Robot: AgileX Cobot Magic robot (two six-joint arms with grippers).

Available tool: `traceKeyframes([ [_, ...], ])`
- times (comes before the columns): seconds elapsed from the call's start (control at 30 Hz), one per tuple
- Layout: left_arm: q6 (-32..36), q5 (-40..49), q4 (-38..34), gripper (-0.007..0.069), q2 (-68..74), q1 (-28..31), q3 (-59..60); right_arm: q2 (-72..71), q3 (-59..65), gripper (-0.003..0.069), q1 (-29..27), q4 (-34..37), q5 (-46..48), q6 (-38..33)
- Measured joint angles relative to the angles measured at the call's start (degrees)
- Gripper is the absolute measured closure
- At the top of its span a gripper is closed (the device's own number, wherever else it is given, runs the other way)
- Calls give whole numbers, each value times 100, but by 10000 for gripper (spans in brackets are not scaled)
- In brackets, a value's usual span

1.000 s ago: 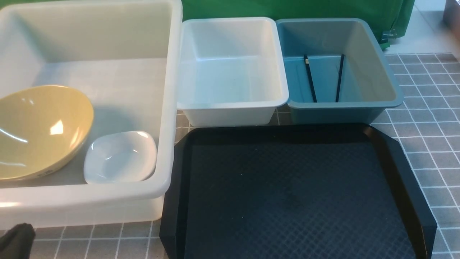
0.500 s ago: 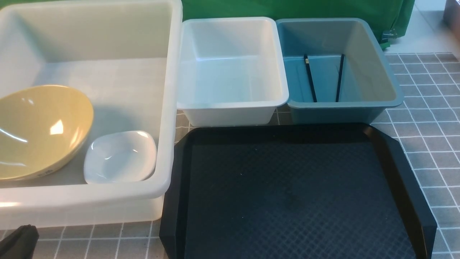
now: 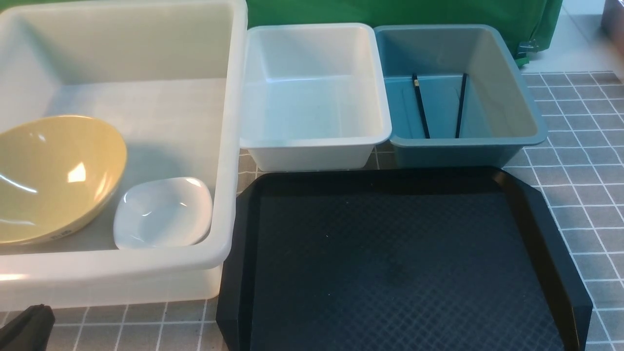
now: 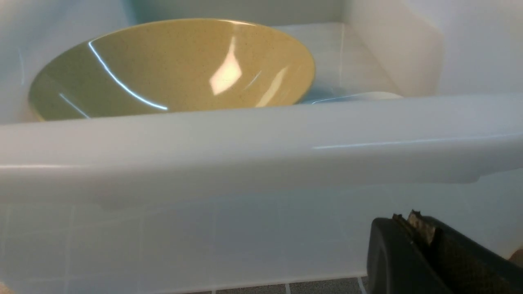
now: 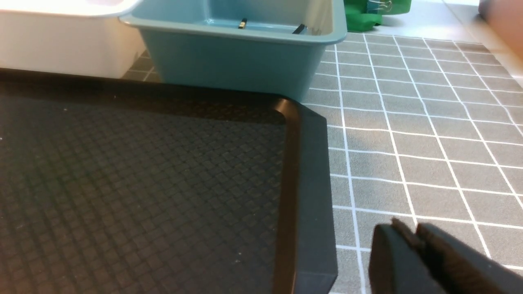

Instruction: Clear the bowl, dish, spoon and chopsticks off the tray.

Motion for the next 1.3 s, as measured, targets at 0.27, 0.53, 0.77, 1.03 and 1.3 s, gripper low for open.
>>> traceKeyframes([
  [0.27, 6, 0, -4, 638, 0, 2, 0, 0, 0, 545, 0, 0, 0, 0],
  [0.53, 6, 0, -4, 638, 0, 2, 0, 0, 0, 537, 0, 0, 0, 0],
  [0.77, 6, 0, -4, 638, 0, 2, 0, 0, 0, 527, 0, 0, 0, 0],
  [1.03, 6, 0, -4, 638, 0, 2, 0, 0, 0, 520, 0, 0, 0, 0],
  [1.3, 6, 0, -4, 638, 0, 2, 0, 0, 0, 511, 0, 0, 0, 0],
])
